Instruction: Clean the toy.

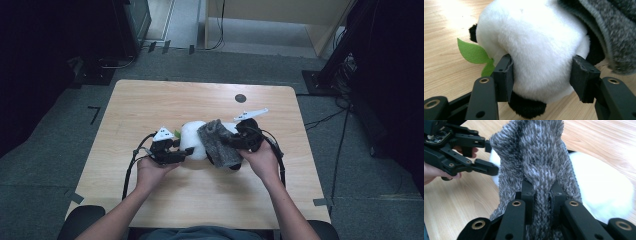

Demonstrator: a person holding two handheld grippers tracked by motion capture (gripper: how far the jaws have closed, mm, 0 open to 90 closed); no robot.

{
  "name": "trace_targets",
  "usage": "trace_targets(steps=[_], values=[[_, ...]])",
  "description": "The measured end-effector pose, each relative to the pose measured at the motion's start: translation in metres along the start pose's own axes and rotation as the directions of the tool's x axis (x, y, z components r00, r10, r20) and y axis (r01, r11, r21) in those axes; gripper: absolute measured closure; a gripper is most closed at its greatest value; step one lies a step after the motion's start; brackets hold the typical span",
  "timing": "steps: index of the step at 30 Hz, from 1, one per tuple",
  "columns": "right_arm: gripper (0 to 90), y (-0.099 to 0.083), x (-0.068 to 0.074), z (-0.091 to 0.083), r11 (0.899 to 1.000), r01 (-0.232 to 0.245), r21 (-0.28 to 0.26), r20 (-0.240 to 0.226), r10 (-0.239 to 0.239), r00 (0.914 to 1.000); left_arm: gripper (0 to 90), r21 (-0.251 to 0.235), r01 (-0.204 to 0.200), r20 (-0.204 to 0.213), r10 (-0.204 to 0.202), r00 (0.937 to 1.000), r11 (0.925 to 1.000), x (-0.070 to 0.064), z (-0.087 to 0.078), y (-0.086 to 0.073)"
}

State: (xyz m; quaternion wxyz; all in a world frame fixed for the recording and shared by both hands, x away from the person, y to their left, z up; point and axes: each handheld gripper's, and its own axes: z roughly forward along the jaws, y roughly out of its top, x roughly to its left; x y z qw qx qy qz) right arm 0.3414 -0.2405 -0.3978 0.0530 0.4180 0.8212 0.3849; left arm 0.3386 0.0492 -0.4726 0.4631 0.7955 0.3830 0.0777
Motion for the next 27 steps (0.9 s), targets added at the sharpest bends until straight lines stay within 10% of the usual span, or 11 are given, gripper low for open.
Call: trace_targets(steps=[11,27], values=[[79.1,-0.019,-0.033,-0.028,0.996,-0.090,-0.029,0.080,0.092,0.9925,44.7,0.001,-0.008,-0.005,0.008,1.0000,1.0000,0.000,0.000,0.000],[79.1,-0.048,-0.060,-0.016,0.984,-0.178,-0.009,0.141,0.177,0.9740,44.4,-0.006,-0.011,-0.005,0.011,0.9999,0.9999,0.000,0.000,-0.001]])
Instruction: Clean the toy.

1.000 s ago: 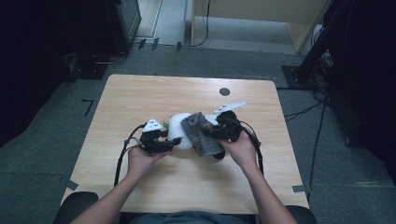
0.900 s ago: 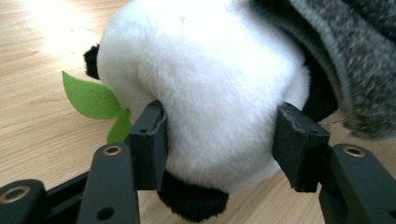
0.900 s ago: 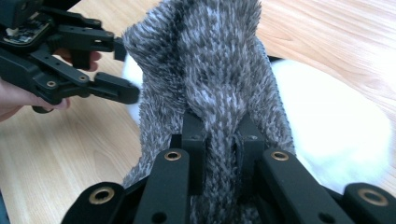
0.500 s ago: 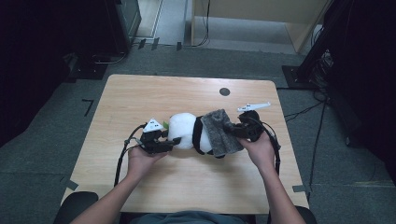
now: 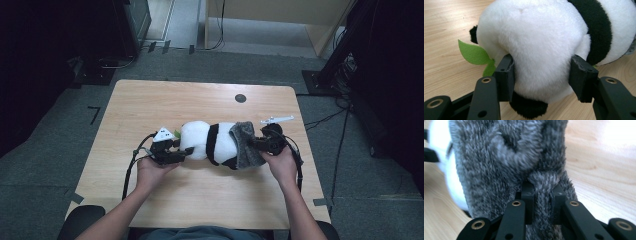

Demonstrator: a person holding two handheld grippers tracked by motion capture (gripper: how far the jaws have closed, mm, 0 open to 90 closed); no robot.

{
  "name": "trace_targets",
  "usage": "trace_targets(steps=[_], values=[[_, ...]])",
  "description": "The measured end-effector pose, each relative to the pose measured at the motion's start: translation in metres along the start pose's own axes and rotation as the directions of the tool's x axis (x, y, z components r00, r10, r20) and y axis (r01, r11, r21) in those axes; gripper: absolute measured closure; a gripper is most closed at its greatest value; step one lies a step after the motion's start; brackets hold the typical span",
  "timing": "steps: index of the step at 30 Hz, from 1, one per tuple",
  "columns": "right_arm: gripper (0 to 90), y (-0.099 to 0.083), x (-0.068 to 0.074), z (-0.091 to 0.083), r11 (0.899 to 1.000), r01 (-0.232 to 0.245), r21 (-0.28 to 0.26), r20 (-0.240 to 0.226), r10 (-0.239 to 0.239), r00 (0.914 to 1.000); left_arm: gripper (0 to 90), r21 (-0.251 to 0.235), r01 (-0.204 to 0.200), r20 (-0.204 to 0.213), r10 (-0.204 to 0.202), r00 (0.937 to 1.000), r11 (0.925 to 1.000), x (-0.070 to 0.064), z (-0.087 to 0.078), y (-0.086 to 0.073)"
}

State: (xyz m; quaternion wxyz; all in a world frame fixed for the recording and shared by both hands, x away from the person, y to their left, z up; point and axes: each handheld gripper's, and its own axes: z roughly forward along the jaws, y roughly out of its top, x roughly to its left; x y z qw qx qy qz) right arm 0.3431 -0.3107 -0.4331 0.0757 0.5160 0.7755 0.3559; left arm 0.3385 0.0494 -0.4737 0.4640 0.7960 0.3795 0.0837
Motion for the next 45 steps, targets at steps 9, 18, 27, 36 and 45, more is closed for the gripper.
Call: trace_targets(steps=[9,18,27,36,45], values=[[79.2,0.001,-0.002,-0.003,1.000,-0.027,-0.007,-0.020,0.027,0.9994,44.3,-0.002,0.012,0.000,-0.012,0.9999,0.9999,0.001,0.000,0.000],[79.8,0.018,0.016,-0.026,0.996,0.008,-0.084,-0.098,-0.016,0.9951,44.1,-0.005,0.018,0.003,-0.018,0.9998,0.9998,0.001,0.000,0.000],[79.8,0.043,0.066,-0.017,0.988,0.129,-0.080,-0.175,-0.142,0.9743,43.8,-0.006,0.016,0.003,-0.016,0.9999,0.9999,0.001,0.000,-0.001],[79.8,0.068,0.101,0.019,0.982,0.184,-0.034,-0.219,-0.187,0.9577,43.7,-0.014,0.013,-0.001,-0.013,0.9999,0.9998,0.000,0.000,-0.001],[79.5,0.086,0.133,0.063,0.975,0.220,0.023,-0.211,-0.210,0.9545,43.4,-0.013,0.014,-0.001,-0.014,0.9999,0.9998,0.001,-0.001,-0.001]])
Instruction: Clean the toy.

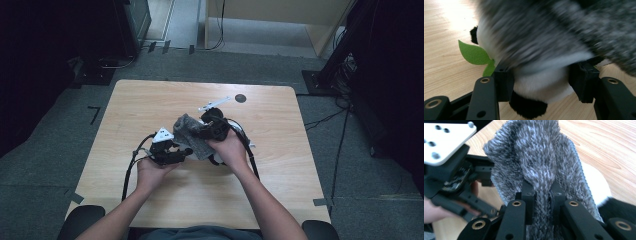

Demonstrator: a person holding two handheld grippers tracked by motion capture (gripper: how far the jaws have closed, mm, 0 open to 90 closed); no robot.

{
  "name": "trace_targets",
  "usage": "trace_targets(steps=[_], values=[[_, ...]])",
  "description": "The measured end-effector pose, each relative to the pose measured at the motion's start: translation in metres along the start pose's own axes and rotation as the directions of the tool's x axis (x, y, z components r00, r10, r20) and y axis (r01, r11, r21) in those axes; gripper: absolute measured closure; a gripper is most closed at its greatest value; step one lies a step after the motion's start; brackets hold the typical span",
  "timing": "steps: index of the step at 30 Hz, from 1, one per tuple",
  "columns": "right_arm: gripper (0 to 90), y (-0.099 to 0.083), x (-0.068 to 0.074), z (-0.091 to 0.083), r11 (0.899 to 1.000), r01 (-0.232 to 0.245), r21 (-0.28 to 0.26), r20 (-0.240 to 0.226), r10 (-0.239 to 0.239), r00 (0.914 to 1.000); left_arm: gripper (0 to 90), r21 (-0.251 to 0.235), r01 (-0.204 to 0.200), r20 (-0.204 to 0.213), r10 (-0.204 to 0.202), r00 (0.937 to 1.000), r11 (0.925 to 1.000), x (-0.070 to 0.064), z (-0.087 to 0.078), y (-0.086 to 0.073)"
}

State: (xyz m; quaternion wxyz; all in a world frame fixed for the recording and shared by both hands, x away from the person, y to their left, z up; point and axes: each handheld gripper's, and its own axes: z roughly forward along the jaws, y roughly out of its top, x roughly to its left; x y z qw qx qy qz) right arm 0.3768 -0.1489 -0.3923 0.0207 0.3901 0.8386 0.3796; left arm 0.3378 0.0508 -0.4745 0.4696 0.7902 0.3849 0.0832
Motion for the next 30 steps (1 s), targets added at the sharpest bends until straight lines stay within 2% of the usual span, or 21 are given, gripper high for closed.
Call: trace_targets(steps=[3,6,13,20,30], values=[[79.3,0.002,0.002,0.010,1.000,0.010,0.013,0.028,-0.010,0.9996,43.4,0.001,0.009,0.001,-0.009,1.0000,1.0000,0.001,0.000,0.000],[79.1,0.000,0.002,0.013,0.998,0.056,0.034,0.075,-0.058,0.9955,43.5,0.003,0.001,0.001,-0.001,1.0000,1.0000,0.000,0.001,0.000],[78.3,-0.009,-0.005,0.004,0.999,0.045,0.018,0.070,-0.046,0.9964,44.5,0.009,-0.008,0.011,0.008,0.9999,0.9999,0.000,0.001,0.000],[78.0,-0.022,-0.017,-0.017,1.000,0.012,0.012,0.100,-0.013,0.9949,45.7,0.019,-0.004,0.009,0.004,1.0000,0.9998,0.000,0.001,0.001],[78.5,-0.054,-0.043,-0.065,0.997,-0.050,-0.061,0.137,0.058,0.9889,46.5,0.012,-0.002,0.014,0.002,0.9999,0.9999,0.000,0.002,0.001]])
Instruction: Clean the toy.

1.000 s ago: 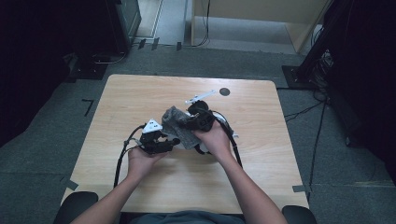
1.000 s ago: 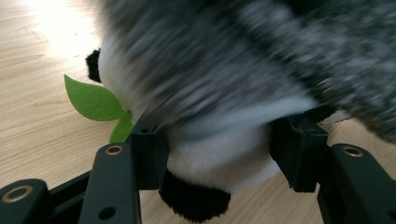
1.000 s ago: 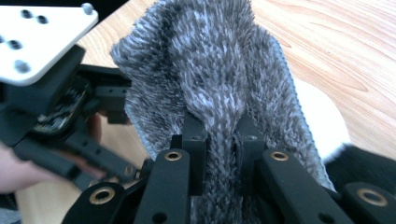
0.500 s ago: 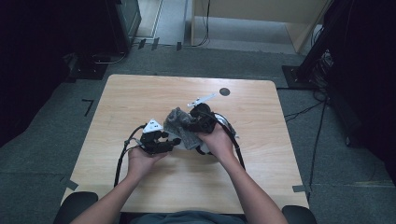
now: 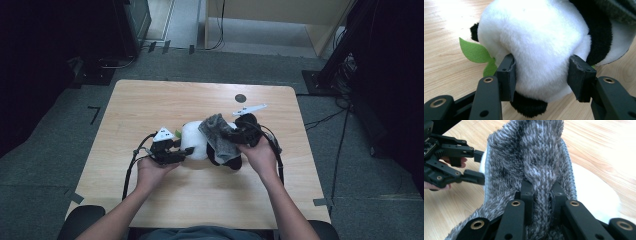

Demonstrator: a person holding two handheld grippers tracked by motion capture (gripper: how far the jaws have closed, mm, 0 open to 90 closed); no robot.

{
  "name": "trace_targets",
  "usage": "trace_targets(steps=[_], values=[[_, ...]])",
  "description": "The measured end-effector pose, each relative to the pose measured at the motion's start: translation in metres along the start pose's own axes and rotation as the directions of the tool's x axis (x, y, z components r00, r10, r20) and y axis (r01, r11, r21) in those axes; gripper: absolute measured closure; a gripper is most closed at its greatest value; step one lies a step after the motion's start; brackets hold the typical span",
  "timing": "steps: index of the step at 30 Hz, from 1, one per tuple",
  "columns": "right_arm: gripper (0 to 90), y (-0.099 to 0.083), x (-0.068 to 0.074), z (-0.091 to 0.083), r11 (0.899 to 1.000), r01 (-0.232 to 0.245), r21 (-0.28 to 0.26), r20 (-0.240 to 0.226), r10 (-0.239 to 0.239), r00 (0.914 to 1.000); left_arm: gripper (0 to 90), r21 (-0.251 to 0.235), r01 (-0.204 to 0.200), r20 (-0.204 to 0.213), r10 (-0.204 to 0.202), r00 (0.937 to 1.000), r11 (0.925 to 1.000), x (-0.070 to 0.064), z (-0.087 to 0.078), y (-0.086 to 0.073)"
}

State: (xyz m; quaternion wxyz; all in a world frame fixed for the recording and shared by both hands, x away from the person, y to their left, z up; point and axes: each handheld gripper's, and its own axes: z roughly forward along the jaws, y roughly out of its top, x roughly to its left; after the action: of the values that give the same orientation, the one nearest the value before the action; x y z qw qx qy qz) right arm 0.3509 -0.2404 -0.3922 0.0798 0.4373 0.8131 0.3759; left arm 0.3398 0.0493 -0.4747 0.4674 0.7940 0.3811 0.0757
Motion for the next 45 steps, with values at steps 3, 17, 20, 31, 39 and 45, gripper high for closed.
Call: trace_targets(steps=[3,17,20,31,39,45], values=[[78.1,-0.007,-0.009,-0.009,1.000,-0.029,-0.012,0.008,0.029,0.9995,46.5,-0.003,0.003,0.000,-0.003,1.0000,1.0000,0.000,0.000,0.000],[79.5,-0.043,-0.049,-0.021,0.986,-0.165,0.002,0.091,0.164,0.9823,46.4,0.000,0.000,0.001,0.000,1.0000,1.0000,0.001,0.000,0.000],[79.6,-0.048,-0.051,-0.018,0.984,-0.178,0.025,0.111,0.174,0.9784,46.4,-0.001,0.000,0.000,0.000,1.0000,1.0000,0.001,0.000,0.000],[79.5,-0.062,-0.063,-0.004,0.967,-0.236,0.099,0.123,0.223,0.9669,46.3,-0.002,0.007,0.003,-0.007,1.0000,1.0000,0.002,0.000,0.000],[79.5,-0.058,-0.065,-0.018,0.970,-0.240,0.051,0.085,0.235,0.9682,46.2,0.000,0.027,0.005,-0.027,0.9996,0.9996,0.003,-0.001,0.000],[79.5,-0.044,-0.059,-0.041,0.969,-0.240,-0.064,0.004,0.241,0.9705,46.3,0.000,0.010,0.001,-0.010,0.9999,0.9999,0.001,-0.001,-0.001]])
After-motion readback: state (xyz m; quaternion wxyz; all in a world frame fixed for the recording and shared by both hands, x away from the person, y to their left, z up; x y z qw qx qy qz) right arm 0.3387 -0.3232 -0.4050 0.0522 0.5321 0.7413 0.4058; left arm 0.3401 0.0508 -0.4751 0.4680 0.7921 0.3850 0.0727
